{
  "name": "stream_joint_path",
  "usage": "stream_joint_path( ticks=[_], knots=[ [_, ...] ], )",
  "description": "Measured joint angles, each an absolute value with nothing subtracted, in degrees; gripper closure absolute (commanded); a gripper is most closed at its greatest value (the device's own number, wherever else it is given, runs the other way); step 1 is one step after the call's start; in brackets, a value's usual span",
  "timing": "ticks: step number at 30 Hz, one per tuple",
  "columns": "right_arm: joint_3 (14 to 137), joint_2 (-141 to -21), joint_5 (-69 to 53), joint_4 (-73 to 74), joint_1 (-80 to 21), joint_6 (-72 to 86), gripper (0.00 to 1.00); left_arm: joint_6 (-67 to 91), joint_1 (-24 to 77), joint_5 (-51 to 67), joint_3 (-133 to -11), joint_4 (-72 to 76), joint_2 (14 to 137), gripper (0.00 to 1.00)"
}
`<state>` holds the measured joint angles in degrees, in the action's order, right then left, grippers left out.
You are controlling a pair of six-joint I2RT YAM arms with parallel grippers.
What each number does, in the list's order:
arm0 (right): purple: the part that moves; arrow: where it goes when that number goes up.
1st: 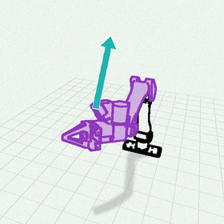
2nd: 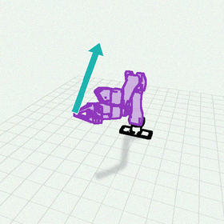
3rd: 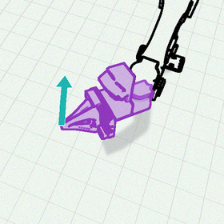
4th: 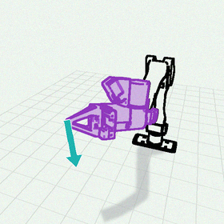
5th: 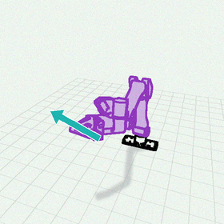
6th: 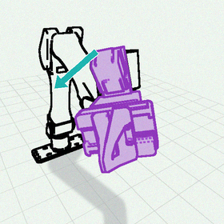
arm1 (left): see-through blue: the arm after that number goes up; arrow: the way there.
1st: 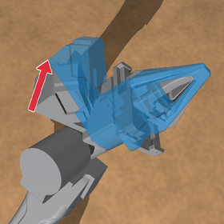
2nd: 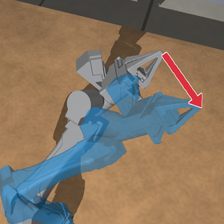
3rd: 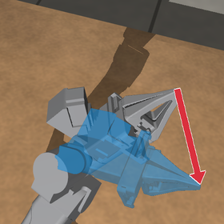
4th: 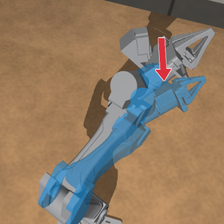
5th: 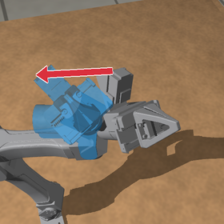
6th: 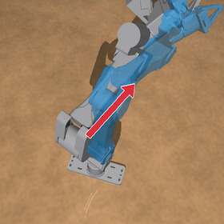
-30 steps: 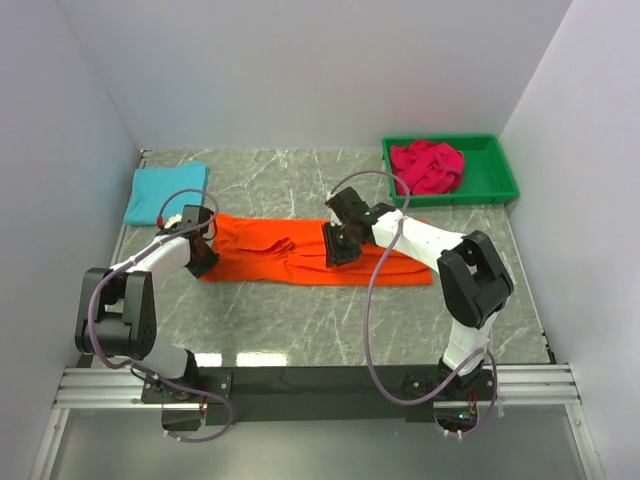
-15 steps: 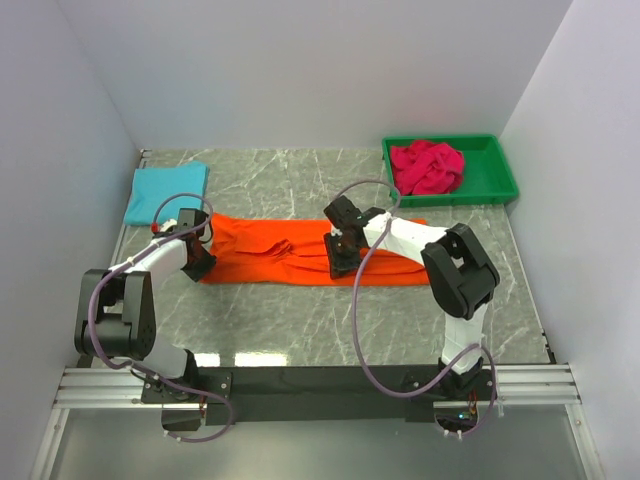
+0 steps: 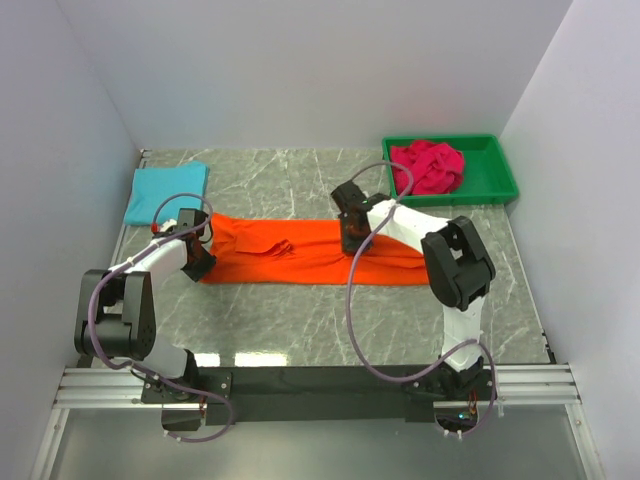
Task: Fold and stack the t-shirts
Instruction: Fold the tshirt
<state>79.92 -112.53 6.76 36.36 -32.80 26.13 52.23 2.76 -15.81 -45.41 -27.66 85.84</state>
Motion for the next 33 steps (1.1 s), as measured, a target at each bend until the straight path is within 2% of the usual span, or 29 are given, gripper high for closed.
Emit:
stream_joint_path(
  ticks=[6,9,19,26,33],
  knots=[
    [80.07,-112.29,11.16,35.73,-24.4,27.27,0.64,52.25,2.74,-15.81,-45.32,-27.62,85.62,0.65],
    [75.44,-108.6,11.99,34.68,-20.45,27.44,0.64,52.23,2.66,-15.81,-45.23,-27.68,85.3,0.64],
    [61.69,-90.08,9.34,34.26,-21.02,28.51,0.64,52.18,2.48,-15.79,-44.86,-28.21,84.49,0.63],
    [55.86,-91.11,6.31,34.41,-21.02,29.28,0.64,52.18,2.44,-15.77,-44.47,-28.16,83.81,0.63],
    [55.75,-95.2,6.22,32.97,-21.02,30.35,0.65,52.18,2.44,-15.75,-44.34,-28.18,83.7,0.63]
  ],
)
